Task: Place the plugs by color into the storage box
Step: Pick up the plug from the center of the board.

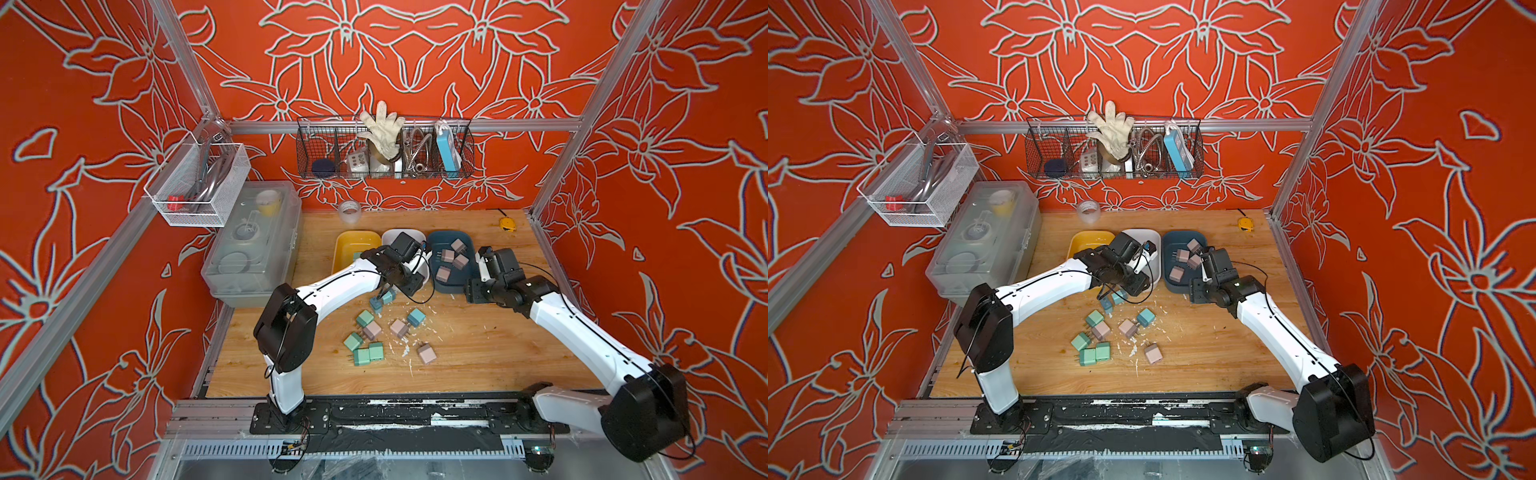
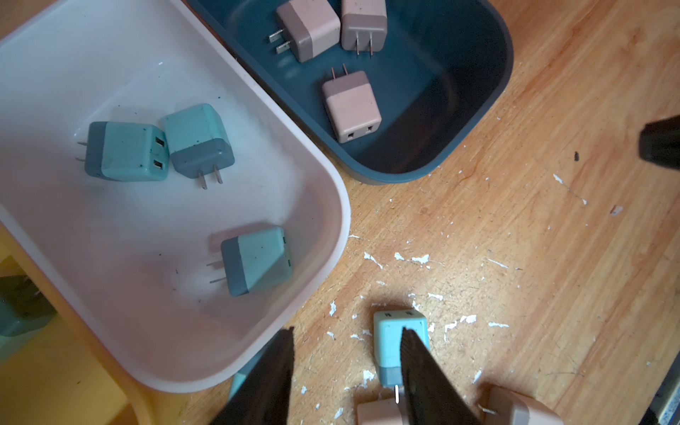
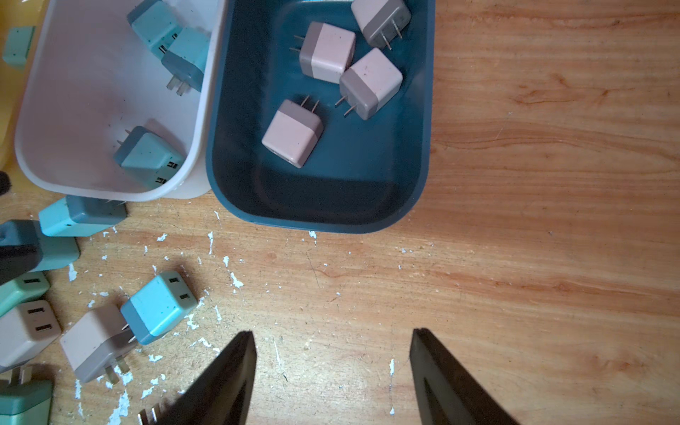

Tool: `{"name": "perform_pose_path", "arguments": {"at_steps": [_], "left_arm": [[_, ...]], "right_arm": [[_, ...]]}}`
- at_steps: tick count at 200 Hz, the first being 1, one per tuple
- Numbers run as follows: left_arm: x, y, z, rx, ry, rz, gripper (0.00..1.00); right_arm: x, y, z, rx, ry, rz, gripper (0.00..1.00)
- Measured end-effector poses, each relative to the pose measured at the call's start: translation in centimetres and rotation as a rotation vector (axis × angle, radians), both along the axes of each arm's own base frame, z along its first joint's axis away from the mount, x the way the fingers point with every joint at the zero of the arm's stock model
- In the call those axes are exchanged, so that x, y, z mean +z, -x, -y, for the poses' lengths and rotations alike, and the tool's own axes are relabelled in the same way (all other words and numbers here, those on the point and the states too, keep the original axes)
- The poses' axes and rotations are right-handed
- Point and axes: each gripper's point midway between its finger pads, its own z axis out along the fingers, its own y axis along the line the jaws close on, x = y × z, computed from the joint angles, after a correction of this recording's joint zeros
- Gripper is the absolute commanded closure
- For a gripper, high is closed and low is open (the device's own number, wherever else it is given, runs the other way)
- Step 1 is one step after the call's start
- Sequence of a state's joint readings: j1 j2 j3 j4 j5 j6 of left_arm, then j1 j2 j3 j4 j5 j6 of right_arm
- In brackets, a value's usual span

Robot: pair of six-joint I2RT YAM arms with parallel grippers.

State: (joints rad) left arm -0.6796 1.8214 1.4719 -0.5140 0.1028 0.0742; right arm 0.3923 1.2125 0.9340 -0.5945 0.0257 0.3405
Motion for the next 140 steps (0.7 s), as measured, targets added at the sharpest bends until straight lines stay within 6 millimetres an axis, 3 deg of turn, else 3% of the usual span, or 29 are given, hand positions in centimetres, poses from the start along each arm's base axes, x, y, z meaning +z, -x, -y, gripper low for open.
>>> {"name": "perform_pose_path", "arguments": {"at_steps": [52,119,131,140], "left_arm": [[0.0,0.0,0.0,0.001,0.0,0.0,0.51],[-1.7,1.2,-0.6,0.028,0.001,-0.068,0.39],[-2.4,1.8,-0.7,0.03,-0.004,-0.091,0.42],[-3.0,2.2,-0.8,0.027,-0.008,-0.108,0.5]], "right_arm": [[0.1,0.0,0.0,-0.001,-0.002,0.002,0.28],[0.2,0.1,0.0,-0.008,-0.01,0.006,0.28],[0.3,0.1,0.0,-0.009,-0.011,0.007,0.28],[0.3,0.2,0.1,-0.009,-0.012,0.008,0.28]]}}
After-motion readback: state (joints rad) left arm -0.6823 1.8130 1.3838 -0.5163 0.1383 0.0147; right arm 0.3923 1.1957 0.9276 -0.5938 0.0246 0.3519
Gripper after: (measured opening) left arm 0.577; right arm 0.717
